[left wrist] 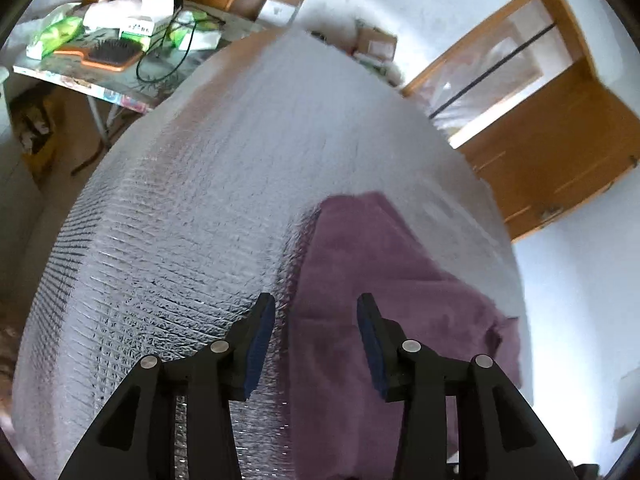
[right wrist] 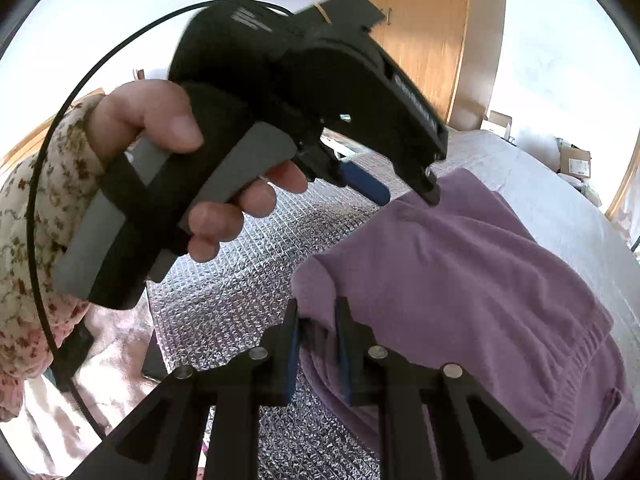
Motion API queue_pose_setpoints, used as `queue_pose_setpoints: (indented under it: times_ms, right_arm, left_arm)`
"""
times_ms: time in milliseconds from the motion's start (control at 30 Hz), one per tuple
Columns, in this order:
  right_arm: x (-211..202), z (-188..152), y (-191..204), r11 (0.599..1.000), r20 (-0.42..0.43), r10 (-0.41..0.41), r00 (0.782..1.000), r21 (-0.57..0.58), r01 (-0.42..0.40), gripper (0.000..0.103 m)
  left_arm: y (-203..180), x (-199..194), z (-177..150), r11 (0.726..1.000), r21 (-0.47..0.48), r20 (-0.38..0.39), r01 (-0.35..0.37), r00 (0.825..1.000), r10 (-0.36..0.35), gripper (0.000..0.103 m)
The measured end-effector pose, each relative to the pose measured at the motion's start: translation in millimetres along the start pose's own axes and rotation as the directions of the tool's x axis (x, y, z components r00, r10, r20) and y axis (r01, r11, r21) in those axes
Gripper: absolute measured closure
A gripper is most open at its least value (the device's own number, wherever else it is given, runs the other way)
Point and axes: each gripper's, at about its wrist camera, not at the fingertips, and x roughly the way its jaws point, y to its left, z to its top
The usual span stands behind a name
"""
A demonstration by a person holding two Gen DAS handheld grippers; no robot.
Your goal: Fold clothes
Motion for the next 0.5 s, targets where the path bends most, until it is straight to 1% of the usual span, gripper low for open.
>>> queue_pose_setpoints:
  times_ms: [133,300,367,467,500]
  right_arm:
    - [-2.3,6.7,-4.9,1.000,0.023,-0.002,1.000,-0.006,0.002,0.086]
    - [-10.6,1.3,-1.6,1.000,0.038,0.006,0.999,-0.005,-0.006,0.086]
    - [-15.0,-2.1,0.8,1.000,0.043,0.011,0.999,-0.004,-0.010,0.086]
    - [-13.1,0.8,1.8,1.000,0.051,0.017,0.999,0.001,-0.017,0.086]
    - [-12.5,1.8,2.2,1.000,0.053,0.019,0.998,0.003,-0.019,0.086]
  left_arm:
    - [3.5,5.8,6.0,0.996,-0.028,-0.031,0.082,0.996,-0.083,0.059]
    - [1.2,16.7,16.4,0.991,-0.063,-0.034,0.120,0.992,-0.122,0.059]
    - [-3.9,18.8,17.0,0.992,-0.055,-0.038,0.115,0.992,-0.117,0.059]
    - [-13.0,16.9,14.0,0.996,-0.037,-0.043,0.076,0.996,-0.078,0.068]
    - [-13.9,14.9,14.0,0.996,-0.035,-0.036,0.079,0.996,-0.080,0.073]
